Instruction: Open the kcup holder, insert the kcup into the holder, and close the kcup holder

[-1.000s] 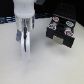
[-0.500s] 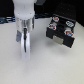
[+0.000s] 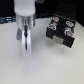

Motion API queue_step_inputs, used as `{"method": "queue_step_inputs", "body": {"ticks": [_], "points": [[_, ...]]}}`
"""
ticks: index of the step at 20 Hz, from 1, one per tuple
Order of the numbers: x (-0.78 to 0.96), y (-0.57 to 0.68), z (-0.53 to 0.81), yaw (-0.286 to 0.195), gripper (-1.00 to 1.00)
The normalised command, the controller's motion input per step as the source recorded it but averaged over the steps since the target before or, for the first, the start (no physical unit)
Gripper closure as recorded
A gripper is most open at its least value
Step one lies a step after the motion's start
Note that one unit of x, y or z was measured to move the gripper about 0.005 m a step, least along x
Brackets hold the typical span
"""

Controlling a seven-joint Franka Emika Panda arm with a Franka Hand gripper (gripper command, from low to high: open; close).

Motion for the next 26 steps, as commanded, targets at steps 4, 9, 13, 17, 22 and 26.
{"method": "queue_step_inputs", "body": {"ticks": [4,9,13,17,22,26], "points": [[0.07,0.47,0.9,0.008,1.0],[0.05,0.59,0.75,0.017,1.0],[0.01,0.7,0.55,0.012,1.0],[0.0,0.7,0.45,0.01,1.0],[0.04,0.72,0.37,0.005,1.0],[0.06,0.7,0.31,0.011,1.0]]}}
